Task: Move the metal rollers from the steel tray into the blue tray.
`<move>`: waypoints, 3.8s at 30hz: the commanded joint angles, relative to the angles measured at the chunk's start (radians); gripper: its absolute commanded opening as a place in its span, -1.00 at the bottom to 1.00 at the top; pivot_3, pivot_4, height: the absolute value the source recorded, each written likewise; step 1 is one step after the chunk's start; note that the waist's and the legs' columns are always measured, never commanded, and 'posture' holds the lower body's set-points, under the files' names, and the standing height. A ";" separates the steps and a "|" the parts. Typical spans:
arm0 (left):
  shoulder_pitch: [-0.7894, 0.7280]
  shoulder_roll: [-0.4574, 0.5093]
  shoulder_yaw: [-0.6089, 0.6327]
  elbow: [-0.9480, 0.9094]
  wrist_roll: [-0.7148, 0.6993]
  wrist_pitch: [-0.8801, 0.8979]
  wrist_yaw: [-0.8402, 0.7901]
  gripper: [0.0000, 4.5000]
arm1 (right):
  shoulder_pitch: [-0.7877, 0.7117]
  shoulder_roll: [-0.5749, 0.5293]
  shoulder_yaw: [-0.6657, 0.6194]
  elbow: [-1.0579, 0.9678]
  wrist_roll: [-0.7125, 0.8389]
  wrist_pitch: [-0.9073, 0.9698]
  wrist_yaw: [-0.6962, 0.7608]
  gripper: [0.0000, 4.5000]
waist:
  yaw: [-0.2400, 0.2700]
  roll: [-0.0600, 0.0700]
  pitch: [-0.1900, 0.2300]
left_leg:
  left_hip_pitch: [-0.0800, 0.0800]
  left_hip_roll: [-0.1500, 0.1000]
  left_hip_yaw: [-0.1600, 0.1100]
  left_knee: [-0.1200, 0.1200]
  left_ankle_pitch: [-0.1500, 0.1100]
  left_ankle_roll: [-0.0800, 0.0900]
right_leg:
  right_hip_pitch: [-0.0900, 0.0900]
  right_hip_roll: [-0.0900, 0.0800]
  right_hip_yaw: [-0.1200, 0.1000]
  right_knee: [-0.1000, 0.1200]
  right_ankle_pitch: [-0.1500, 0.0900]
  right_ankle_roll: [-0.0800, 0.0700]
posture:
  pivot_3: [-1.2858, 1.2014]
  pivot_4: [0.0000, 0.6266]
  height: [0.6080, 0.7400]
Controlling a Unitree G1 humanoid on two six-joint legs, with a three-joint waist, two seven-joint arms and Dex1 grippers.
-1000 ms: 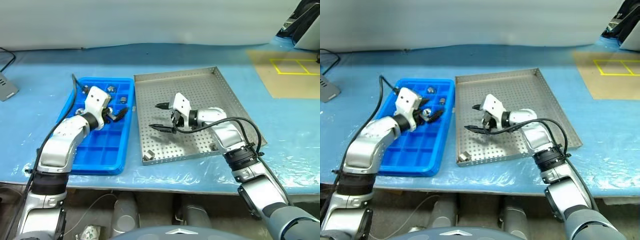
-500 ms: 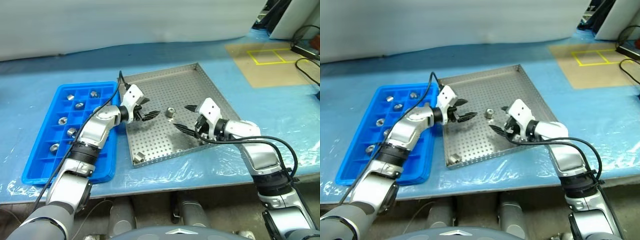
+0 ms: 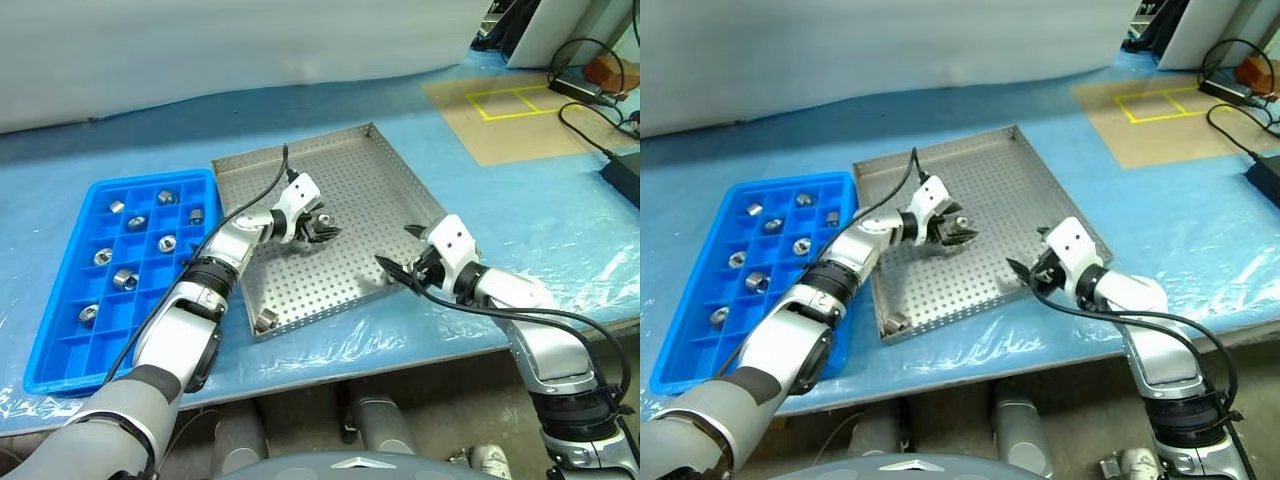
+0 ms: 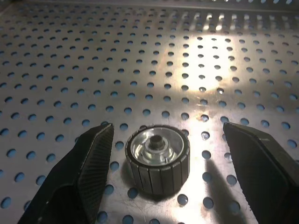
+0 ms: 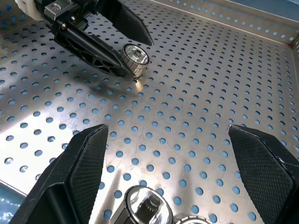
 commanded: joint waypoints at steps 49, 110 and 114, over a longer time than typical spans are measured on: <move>0.572 0.323 0.316 -1.066 -0.285 0.401 0.010 -0.15 | -0.460 0.124 0.236 0.350 0.052 -0.132 0.232 0.92 | 0.070 0.003 0.001 | 0.005 0.001 0.004 -0.005 -0.001 0.000 | 0.001 -0.003 -0.002 -0.006 0.002 0.000 | 0.09 -0.52 1.00; 1.052 0.431 0.528 -1.339 -0.385 0.465 0.205 0.71 | -0.632 0.242 0.281 0.661 -0.024 -0.293 0.504 0.92 | 0.248 0.003 0.002 | 0.006 0.003 -0.001 -0.007 0.001 -0.003 | -0.002 -0.002 -0.004 0.002 -0.001 -0.003 | 0.19 -0.52 1.00; 0.918 0.483 0.439 -1.270 -0.416 0.479 0.090 0.71 | -0.535 0.179 0.240 0.524 -0.020 -0.206 0.439 0.92 | 0.227 0.003 0.002 | 0.007 0.003 0.000 -0.004 0.002 -0.005 | -0.003 -0.001 -0.003 0.010 -0.003 -0.004 | 0.11 -0.52 1.00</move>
